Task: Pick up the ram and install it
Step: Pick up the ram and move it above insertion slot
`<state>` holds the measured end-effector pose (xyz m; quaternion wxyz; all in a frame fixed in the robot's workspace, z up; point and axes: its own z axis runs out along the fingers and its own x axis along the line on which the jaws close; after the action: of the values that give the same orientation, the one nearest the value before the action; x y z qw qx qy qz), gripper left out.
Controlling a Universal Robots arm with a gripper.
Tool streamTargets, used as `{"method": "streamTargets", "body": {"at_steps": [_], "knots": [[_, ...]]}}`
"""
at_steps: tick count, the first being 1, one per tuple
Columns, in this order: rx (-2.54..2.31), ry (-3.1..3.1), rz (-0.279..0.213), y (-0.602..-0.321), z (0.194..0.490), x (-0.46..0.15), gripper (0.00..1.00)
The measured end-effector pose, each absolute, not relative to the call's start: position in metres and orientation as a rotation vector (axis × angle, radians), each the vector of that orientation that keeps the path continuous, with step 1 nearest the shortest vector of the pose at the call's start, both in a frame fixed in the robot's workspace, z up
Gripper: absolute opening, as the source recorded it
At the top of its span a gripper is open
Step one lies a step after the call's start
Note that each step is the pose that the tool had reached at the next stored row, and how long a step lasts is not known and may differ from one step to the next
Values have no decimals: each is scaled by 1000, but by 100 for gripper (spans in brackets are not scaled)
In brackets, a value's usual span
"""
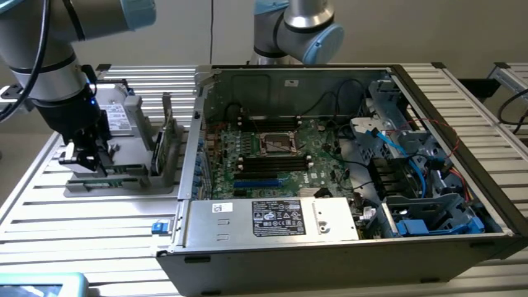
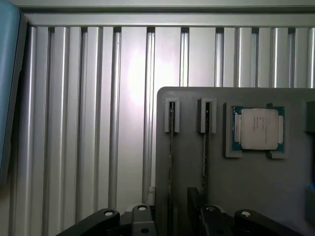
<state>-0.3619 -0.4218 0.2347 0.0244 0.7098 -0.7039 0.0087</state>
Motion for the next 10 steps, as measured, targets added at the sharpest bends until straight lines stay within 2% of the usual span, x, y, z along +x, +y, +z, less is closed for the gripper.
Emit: {"method": "streamTargets", "body": {"at_steps": [10], "knots": [[2195,-2177,36,-421,219,-362,39]]}}
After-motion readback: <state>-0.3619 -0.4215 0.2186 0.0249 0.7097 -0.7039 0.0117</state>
